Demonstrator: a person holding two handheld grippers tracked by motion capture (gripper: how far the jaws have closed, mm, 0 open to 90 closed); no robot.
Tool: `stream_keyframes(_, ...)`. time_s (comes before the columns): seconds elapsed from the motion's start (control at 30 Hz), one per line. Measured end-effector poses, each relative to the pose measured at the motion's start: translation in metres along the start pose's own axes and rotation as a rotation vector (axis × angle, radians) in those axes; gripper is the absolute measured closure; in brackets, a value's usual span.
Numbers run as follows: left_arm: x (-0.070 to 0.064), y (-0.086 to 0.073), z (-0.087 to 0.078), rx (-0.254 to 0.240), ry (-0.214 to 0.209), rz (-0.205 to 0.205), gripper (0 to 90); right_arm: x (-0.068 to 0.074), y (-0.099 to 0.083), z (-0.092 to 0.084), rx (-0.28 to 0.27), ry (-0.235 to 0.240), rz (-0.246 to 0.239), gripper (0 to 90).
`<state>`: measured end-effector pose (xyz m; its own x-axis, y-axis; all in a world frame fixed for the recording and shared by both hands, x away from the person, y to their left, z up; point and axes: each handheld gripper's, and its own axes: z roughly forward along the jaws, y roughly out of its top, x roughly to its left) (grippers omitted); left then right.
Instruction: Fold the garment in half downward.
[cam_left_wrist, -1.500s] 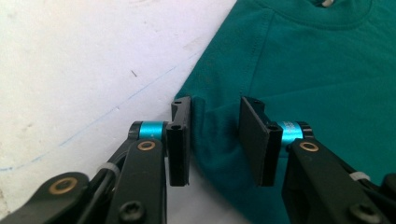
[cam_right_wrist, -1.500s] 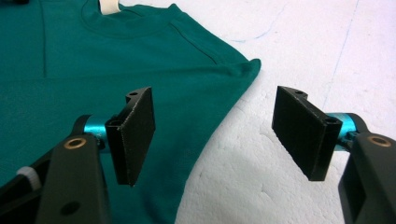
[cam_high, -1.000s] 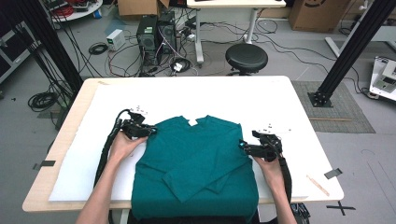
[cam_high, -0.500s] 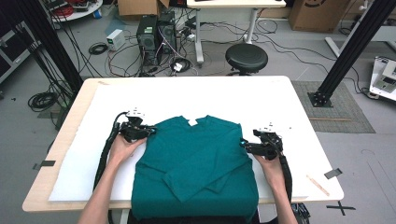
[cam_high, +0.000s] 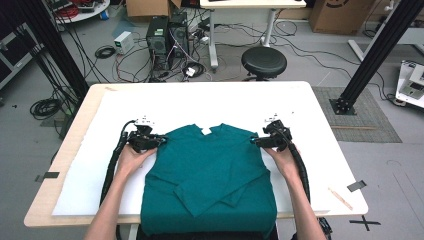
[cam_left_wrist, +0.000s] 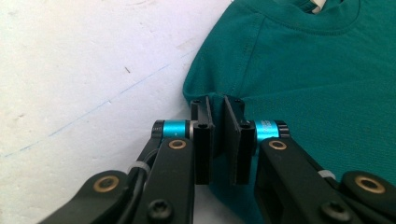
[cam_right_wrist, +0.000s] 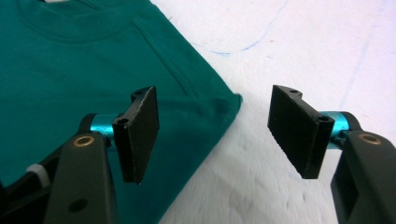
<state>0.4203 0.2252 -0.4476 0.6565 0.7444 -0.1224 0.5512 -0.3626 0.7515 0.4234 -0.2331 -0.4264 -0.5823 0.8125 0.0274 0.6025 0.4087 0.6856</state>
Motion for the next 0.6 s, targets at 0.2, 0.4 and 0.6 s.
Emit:
stream_keyframes(0.2,0.002,-0.001,0.000,-0.003,-0.012,-0.017,82.5,-0.007,0.001,0.018,0.061,0.014,0.007,35.1)
stream_keyframes(0.4,0.000,-0.001,0.000,-0.006,-0.001,-0.009,82.4,-0.004,0.001,0.020,0.065,0.000,-0.008,38.2)
stream_keyframes(0.6,-0.001,-0.002,0.000,-0.012,0.005,-0.012,82.3,0.004,-0.001,0.018,0.059,-0.003,0.004,52.4)
